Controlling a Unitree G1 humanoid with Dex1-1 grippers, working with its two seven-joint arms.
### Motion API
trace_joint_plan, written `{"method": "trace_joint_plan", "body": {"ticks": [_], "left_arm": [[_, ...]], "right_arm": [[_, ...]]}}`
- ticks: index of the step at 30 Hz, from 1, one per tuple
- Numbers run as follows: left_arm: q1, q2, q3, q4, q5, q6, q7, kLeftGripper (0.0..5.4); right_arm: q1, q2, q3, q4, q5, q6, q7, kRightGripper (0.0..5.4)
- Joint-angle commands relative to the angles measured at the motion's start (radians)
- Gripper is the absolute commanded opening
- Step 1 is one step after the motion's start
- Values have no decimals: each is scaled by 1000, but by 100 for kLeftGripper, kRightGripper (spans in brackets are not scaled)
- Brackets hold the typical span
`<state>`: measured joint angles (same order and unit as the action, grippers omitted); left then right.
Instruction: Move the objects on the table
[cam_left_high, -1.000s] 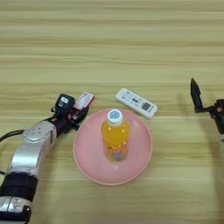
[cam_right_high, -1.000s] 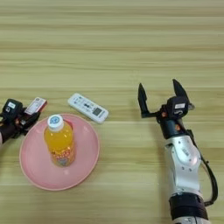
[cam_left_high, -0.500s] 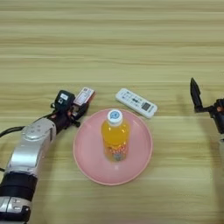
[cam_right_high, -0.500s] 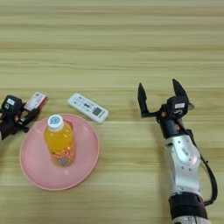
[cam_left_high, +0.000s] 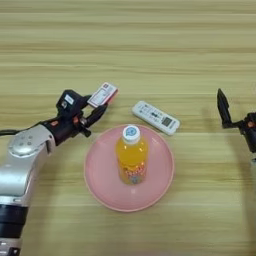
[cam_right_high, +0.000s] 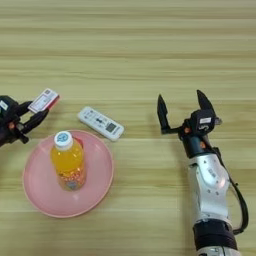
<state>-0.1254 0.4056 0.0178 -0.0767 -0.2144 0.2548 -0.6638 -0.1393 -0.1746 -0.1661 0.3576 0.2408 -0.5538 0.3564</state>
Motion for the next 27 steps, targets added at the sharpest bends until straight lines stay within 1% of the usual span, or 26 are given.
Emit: {"method": "trace_joint_plan", "body": {"ticks": [1, 6, 11, 17, 27], "left_arm": [[14, 39, -13, -36, -14, -3, -46, 204], [27, 66, -49, -12, 7, -27, -91, 204], [35, 78, -76, 9, 17, -46, -117, 204], [48, 102, -116, 42, 34, -83, -175, 204], [36, 130, -161, 129, 49, -160, -257, 204]], "right_arm": [[1, 1, -2, -17, 4, 11, -1, 540], [3, 5, 1, -20, 0, 11, -4, 540], [3, 8, 3, -21, -3, 10, -6, 540], [5, 11, 4, -25, -5, 10, -8, 540], [5, 12, 3, -28, -8, 11, -8, 540]]}}
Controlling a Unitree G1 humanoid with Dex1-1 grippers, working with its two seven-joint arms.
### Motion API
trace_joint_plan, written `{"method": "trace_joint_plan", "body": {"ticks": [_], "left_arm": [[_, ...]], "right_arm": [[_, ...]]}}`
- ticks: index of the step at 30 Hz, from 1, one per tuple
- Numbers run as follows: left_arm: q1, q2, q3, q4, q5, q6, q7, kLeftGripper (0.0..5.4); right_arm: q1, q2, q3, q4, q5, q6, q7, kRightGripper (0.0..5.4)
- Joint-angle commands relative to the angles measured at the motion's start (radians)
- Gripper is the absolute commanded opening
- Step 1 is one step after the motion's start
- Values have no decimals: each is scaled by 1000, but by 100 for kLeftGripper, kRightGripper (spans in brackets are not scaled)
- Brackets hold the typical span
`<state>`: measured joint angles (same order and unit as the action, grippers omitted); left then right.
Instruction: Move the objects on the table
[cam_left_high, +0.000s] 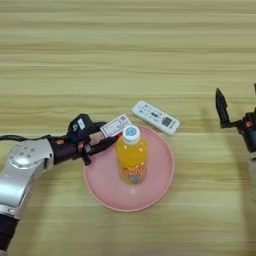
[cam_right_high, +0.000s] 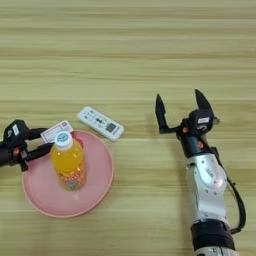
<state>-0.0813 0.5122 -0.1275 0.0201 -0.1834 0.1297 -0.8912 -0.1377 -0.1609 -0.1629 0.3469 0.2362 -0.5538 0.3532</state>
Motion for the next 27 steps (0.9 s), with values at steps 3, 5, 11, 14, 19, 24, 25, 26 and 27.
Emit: {"method": "trace_joint_plan", "body": {"ticks": [3, 5, 11, 14, 19, 24, 25, 26, 27], "left_arm": [[-20, 22, -23, 72, 26, -53, -40, 204], [-29, 18, -28, 93, 30, -63, -45, 204], [-61, 9, -40, 137, 34, -82, -51, 203], [-69, 7, -44, 148, 34, -93, -53, 203], [-79, 2, -54, 166, 33, -113, -56, 203], [-86, -6, -57, 182, 34, -121, -52, 203], [-89, -8, -56, 187, 35, -121, -49, 203], [-91, -9, -56, 190, 35, -121, -47, 203], [-92, -10, -56, 193, 36, -121, -46, 203]], "right_arm": [[4, -2, 1, -18, -4, 11, -5, 540], [4, -2, 1, -18, -5, 10, -5, 540], [5, -2, 1, -19, -7, 10, -5, 540], [4, -2, 1, -17, -8, 11, -5, 540], [2, -2, 1, -13, -10, 10, -5, 540], [0, -3, 0, -9, -11, 10, -5, 540], [-1, -3, 0, -9, -10, 10, -4, 540], [-2, -4, -1, -7, -10, 10, -4, 540], [-2, -4, -1, -7, -10, 10, -4, 540]]}}
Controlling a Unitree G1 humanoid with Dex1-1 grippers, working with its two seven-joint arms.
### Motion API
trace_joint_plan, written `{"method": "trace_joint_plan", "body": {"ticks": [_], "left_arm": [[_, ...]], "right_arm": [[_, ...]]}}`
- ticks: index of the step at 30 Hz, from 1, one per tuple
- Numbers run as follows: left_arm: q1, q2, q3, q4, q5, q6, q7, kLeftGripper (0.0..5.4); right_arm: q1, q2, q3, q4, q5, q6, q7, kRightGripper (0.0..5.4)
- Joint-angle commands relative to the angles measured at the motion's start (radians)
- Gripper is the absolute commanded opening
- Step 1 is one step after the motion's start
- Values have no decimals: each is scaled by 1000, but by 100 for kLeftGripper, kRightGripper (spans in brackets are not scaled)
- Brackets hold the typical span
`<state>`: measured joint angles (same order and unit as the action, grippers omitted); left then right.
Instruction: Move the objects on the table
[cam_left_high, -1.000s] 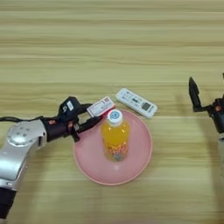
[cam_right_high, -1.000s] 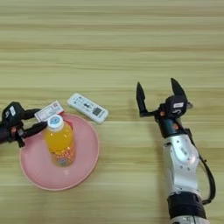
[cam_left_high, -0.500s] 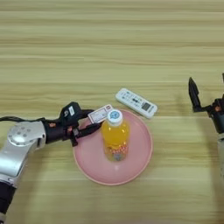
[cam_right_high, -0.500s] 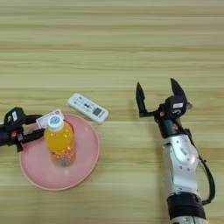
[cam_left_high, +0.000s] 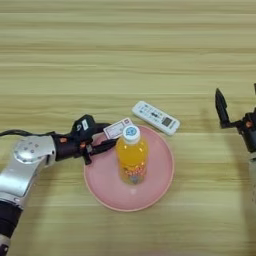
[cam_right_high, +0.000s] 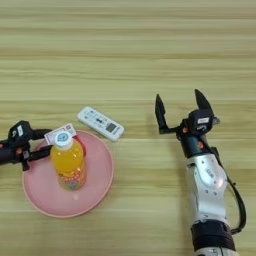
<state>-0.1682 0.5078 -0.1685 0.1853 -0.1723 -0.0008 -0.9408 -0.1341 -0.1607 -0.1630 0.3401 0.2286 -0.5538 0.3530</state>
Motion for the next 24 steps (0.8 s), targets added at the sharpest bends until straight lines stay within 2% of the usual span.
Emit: {"method": "trace_joint_plan", "body": {"ticks": [1, 6, 16, 24], "left_arm": [[-7, -7, -15, 32, 26, 11, 5, 203], [-11, -16, -1, 46, 26, 10, 28, 203], [-15, -30, 66, 16, -21, 28, 72, 203], [-8, -23, 66, 14, -18, 32, 70, 203]], "right_arm": [[-6, -5, -1, 1, -3, 10, -3, 540], [-5, -5, -1, -2, -2, 11, -3, 540], [-5, -7, -3, -1, 0, 11, -1, 540], [-6, -9, -4, -2, 2, 13, 0, 540]]}}
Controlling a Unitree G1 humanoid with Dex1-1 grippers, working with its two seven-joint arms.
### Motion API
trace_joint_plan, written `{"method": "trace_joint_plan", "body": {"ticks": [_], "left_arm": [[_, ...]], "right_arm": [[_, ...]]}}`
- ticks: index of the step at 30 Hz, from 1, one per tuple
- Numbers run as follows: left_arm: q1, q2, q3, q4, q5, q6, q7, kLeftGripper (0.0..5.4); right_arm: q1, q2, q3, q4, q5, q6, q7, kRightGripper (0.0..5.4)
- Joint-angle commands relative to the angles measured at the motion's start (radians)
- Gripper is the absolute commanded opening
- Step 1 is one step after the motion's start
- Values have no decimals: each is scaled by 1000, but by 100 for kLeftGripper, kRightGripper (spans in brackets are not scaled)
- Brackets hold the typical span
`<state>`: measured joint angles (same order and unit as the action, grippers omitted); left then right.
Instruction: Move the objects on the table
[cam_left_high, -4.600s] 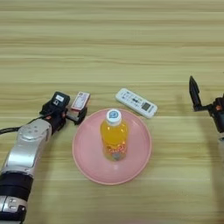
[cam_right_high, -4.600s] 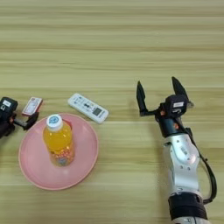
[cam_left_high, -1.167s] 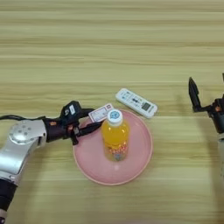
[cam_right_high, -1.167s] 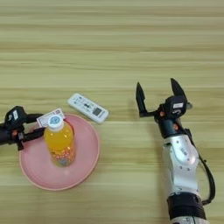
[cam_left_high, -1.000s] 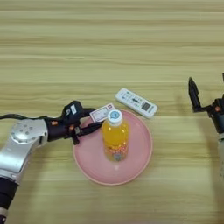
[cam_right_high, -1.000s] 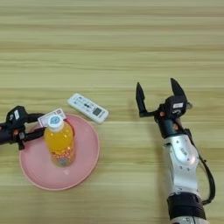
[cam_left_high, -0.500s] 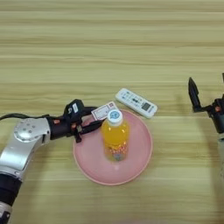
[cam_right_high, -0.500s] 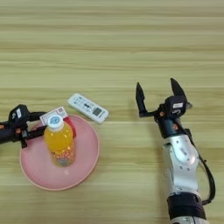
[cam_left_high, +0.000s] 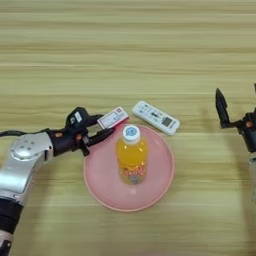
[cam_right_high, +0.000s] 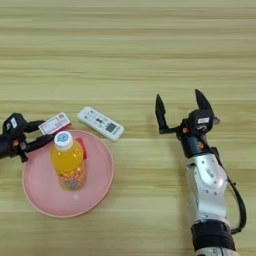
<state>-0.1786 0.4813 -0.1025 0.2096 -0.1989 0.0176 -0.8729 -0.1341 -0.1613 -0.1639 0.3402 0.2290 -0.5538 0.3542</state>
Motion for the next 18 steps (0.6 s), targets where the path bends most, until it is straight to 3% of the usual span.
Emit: {"method": "trace_joint_plan", "body": {"ticks": [1, 18], "left_arm": [[4, 6, -2, -10, 11, 14, 0, 203], [29, 48, -87, 7, 100, -2, -63, 203]], "right_arm": [[-5, -8, -4, -3, 1, 13, -1, 540], [-3, -6, -5, -10, 5, 16, -2, 540]]}}
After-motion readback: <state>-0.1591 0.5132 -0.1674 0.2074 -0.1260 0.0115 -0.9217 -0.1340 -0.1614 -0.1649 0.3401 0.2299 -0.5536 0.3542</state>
